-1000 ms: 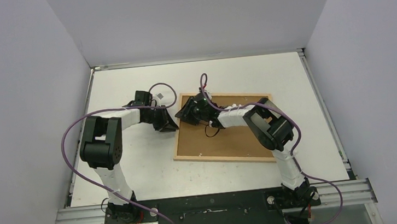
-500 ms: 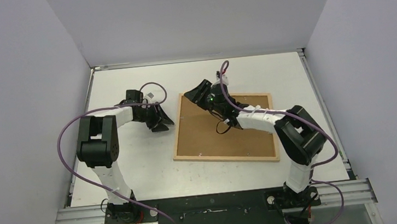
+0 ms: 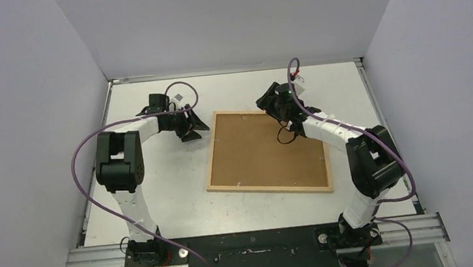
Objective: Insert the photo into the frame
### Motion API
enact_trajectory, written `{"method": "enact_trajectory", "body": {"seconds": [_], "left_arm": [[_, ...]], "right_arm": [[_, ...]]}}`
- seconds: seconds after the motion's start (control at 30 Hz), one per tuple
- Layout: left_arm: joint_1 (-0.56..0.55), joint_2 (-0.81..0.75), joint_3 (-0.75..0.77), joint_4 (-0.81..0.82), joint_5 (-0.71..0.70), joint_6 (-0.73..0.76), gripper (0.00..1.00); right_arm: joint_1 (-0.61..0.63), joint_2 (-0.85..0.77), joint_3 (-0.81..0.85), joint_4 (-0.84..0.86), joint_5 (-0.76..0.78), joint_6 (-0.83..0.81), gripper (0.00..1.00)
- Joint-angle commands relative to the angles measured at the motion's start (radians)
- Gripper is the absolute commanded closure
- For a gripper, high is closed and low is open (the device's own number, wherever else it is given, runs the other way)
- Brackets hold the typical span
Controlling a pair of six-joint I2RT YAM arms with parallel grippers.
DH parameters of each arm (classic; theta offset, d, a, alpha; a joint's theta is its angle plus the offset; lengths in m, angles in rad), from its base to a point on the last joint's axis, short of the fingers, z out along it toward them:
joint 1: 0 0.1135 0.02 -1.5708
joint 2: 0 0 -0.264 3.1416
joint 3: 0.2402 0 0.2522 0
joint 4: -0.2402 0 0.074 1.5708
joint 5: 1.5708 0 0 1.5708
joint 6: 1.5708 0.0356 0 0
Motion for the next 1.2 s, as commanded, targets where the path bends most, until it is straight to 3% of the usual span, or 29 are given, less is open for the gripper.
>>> {"method": "enact_trajectory", "body": {"seconds": [0.0,0.23,0.37,0.57,0.8,1.17], "left_arm": [[-0.017,0.057,0.089,0.027,-0.026,0.015,0.45],[-0.055,0.128,0.164,-0.05,-0.097,0.098,0.44],[-0.069,0.16,0.188,-0.095,-0.141,0.131,0.51],[-0.094,0.199,0.232,-0.217,-0.239,0.205,0.59],[-0.094,0.209,0.232,-0.239,-0.208,0.212,0.68],[-0.118,0.154,0.083,-0.174,-0.127,0.14,0.89]], "right_arm": [[0.004,0.062,0.085,-0.028,-0.05,-0.029,0.49],[0.027,0.216,0.144,0.08,-0.138,0.074,0.52],[0.055,0.308,0.223,0.136,-0.207,0.03,0.56],[0.073,0.402,0.356,0.006,-0.174,-0.106,0.61],[0.075,0.456,0.427,-0.07,-0.154,-0.198,0.61],[0.055,0.37,0.409,-0.282,-0.023,-0.157,0.61]]}}
